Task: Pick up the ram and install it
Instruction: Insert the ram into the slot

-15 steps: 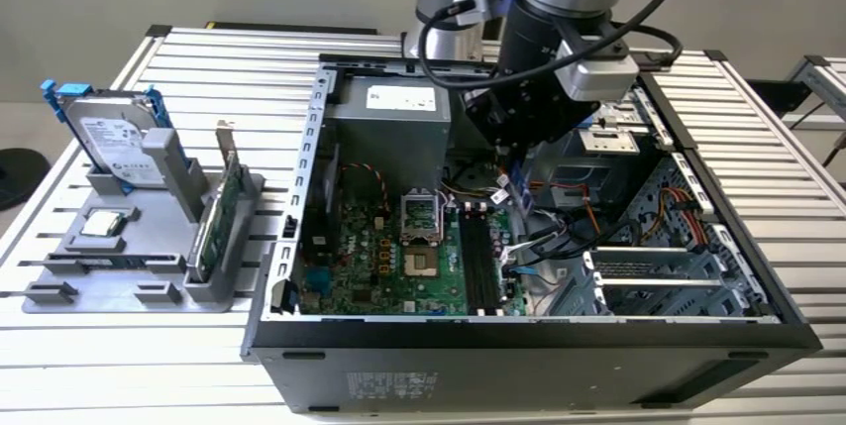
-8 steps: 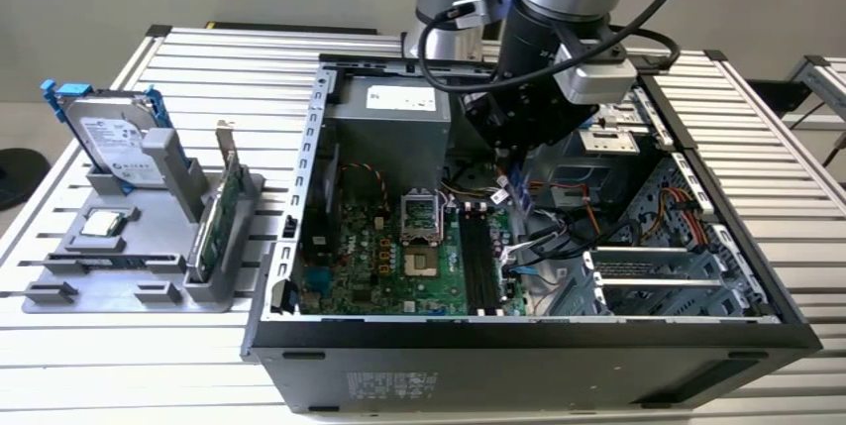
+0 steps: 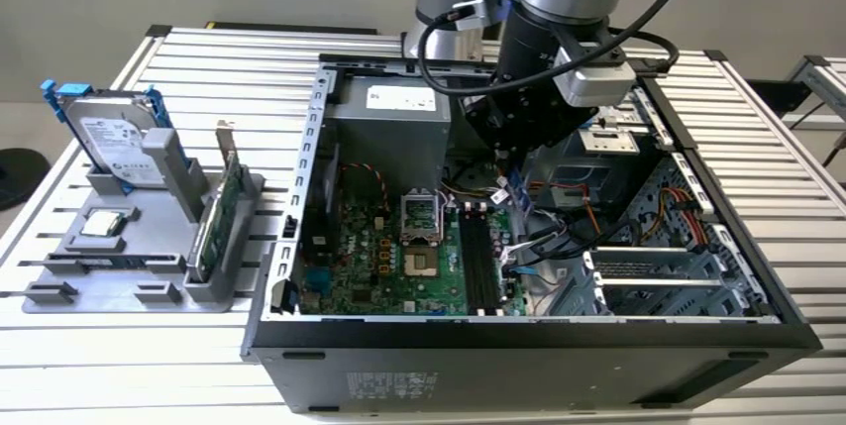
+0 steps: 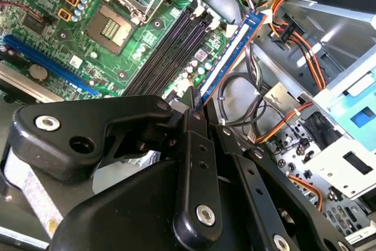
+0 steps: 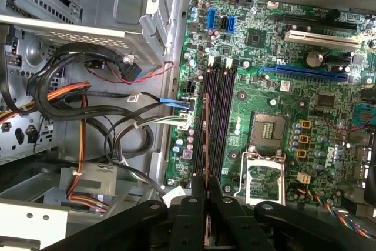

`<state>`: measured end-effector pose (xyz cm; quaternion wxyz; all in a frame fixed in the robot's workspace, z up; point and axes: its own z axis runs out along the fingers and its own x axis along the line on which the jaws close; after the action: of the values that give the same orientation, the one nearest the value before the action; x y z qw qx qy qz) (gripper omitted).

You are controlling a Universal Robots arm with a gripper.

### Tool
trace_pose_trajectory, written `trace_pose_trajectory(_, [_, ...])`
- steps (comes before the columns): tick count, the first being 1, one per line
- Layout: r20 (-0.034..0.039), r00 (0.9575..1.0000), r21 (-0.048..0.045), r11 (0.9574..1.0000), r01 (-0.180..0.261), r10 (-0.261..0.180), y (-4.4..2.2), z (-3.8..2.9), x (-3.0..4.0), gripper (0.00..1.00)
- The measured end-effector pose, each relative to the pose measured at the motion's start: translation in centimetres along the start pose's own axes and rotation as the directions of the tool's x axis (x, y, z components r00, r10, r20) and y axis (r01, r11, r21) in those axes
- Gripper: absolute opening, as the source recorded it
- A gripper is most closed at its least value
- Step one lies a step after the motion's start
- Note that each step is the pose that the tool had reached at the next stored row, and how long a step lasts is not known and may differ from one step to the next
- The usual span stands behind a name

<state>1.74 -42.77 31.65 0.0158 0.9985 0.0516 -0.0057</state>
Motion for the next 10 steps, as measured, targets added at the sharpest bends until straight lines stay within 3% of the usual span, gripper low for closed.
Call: trace_pose_trajectory(10, [0.0001, 1.0000, -0.0008, 1.0000, 0.000, 0.000, 0.00, 0.12, 0.00, 0.00])
